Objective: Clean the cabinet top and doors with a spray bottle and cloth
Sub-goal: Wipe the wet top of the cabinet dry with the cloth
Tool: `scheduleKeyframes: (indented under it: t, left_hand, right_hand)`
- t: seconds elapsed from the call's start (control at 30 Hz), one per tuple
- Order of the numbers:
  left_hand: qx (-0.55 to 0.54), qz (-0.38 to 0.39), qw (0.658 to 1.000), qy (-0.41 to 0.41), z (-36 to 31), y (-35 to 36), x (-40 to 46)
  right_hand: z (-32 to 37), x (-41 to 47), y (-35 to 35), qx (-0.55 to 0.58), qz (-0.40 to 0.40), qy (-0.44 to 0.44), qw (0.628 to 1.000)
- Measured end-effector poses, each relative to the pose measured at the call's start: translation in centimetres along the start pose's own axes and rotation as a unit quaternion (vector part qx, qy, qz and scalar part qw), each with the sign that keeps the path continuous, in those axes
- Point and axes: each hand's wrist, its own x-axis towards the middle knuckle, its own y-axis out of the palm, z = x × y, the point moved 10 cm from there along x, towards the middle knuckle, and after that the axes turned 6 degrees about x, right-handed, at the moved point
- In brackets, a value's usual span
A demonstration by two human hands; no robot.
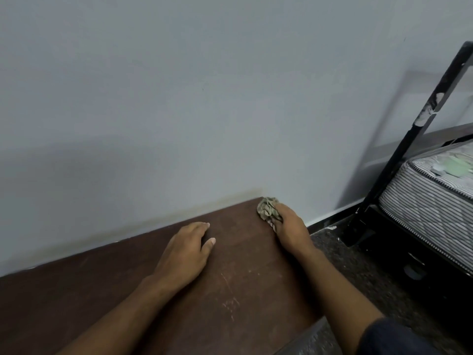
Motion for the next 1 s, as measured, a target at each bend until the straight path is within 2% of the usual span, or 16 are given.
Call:
scheduleKeyframes:
  t: [0.07,0.2,0.27,0.33,0.4,0.5,0.63,0.7,0.77,0.83,0.93,1.0]
  left_hand:
    - [-0.002,-0.005,1.0,0.009,-0.7,-0.2,0.0]
    - [0.004,-0.026,1.0,-0.006,0.3,-2.1,-0.7]
    - [0.009,-0.033,0.999,-0.034,2.3,-3.4,-1.5]
    - [0.013,-0.032,0.998,-0.059,4.3,-4.6,-2.7]
    - [0.016,-0.036,0.996,-0.076,5.9,-5.7,-4.0]
    - [0.012,-0.053,0.994,-0.095,7.8,-7.1,-5.6]
    - [-0.016,-0.106,0.987,-0.122,9.5,-9.3,-7.4]
    - [-0.039,-0.117,0.982,-0.141,10.2,-10.0,-8.4]
    - [-0.04,-0.112,0.982,-0.148,10.7,-10.3,-9.5]
    - [-0.031,-0.095,0.983,-0.155,11.0,-10.5,-11.0]
    - [-0.025,-0.077,0.98,-0.183,12.2,-11.5,-14.4]
    - [-0.022,-0.097,0.972,-0.213,13.6,-12.9,-17.4]
  right_hand:
    - [0.4,-2.5,0.0,-0.021,0.006,-0.022,1.0]
    - [2.0,-6.2,0.8,-0.051,0.105,-0.116,0.986]
    - [1.7,-5.3,0.4,-0.048,0.101,-0.107,0.988]
    - [1.3,-3.0,0.7,-0.05,0.058,-0.066,0.995]
    - [2.6,-1.4,3.0,-0.053,0.049,-0.034,0.997]
    - [10.4,-3.2,9.0,-0.004,0.105,-0.101,0.989]
    - [22.6,-13.5,16.9,0.05,0.192,-0.235,0.952]
    - [26.3,-19.3,19.1,0.062,0.244,-0.285,0.925]
    - [27.4,-22.2,18.7,0.067,0.259,-0.333,0.904]
    - [25.4,-20.1,16.8,0.048,0.222,-0.303,0.926]
    - [19.3,-13.1,14.3,0.007,0.137,-0.167,0.976]
    - [17.5,-10.9,14.1,-0.027,0.128,-0.112,0.985]
